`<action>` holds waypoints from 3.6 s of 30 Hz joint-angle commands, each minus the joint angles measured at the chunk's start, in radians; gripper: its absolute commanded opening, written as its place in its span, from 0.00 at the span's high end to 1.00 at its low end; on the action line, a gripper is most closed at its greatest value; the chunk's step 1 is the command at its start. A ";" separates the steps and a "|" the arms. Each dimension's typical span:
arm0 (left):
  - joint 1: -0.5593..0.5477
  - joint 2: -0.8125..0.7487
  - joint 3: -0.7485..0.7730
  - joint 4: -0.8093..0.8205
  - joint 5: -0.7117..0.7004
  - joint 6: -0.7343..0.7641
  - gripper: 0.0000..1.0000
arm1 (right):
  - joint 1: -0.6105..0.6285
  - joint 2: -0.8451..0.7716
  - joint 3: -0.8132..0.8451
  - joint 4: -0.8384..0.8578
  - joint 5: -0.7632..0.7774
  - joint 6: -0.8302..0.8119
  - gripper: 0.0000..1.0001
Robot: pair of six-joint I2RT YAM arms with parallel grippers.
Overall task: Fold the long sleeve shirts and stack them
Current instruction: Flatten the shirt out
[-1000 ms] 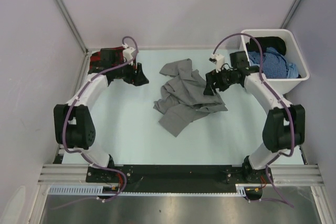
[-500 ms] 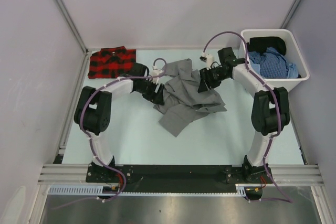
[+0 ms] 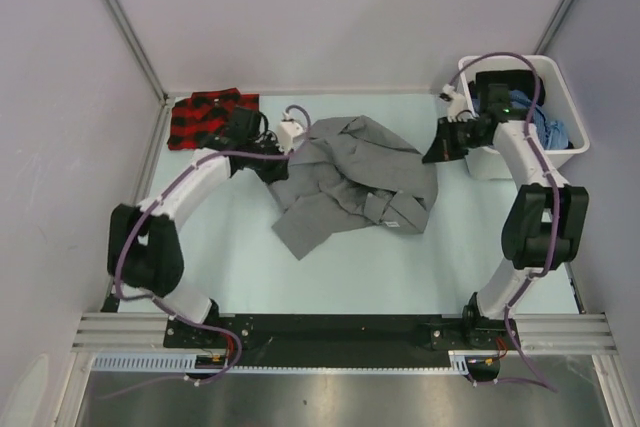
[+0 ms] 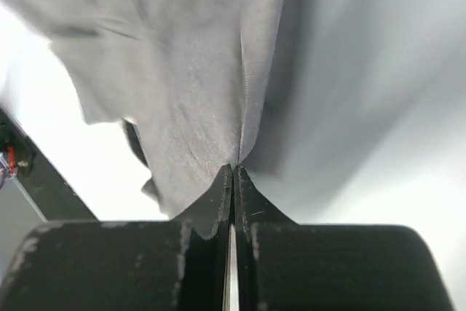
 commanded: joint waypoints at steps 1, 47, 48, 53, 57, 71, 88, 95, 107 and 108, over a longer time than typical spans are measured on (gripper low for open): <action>-0.206 -0.212 -0.140 -0.141 -0.060 0.316 1.00 | -0.093 -0.081 -0.117 -0.085 0.013 -0.099 1.00; 0.280 -0.162 0.238 -0.230 0.198 0.129 1.00 | -0.174 -0.127 0.209 0.126 0.029 0.085 1.00; 0.280 -0.220 0.220 -0.227 0.178 0.140 1.00 | -0.184 -0.142 0.203 0.123 0.029 0.085 1.00; 0.327 -0.391 0.122 -0.292 0.170 0.205 1.00 | -0.259 -0.283 0.110 0.091 0.006 0.080 1.00; 0.326 -0.429 0.161 -0.218 0.181 0.140 1.00 | -0.209 -0.356 0.027 0.262 0.056 0.160 1.00; 0.330 0.404 1.387 0.258 -0.149 -0.282 1.00 | -0.083 0.427 1.200 0.615 0.427 0.419 1.00; 0.369 -0.253 0.331 0.689 0.239 -0.143 1.00 | -0.129 -0.119 0.326 0.983 0.363 0.381 1.00; 0.271 -0.354 0.224 0.322 0.335 -0.157 1.00 | -0.069 -0.217 0.084 0.866 0.265 0.307 1.00; 0.280 -0.169 0.215 0.584 0.011 -0.264 1.00 | -0.026 -0.025 0.213 0.892 0.346 0.289 1.00; 0.280 -0.080 0.391 0.574 -0.024 -0.270 1.00 | -0.020 0.109 0.294 0.878 0.362 0.310 1.00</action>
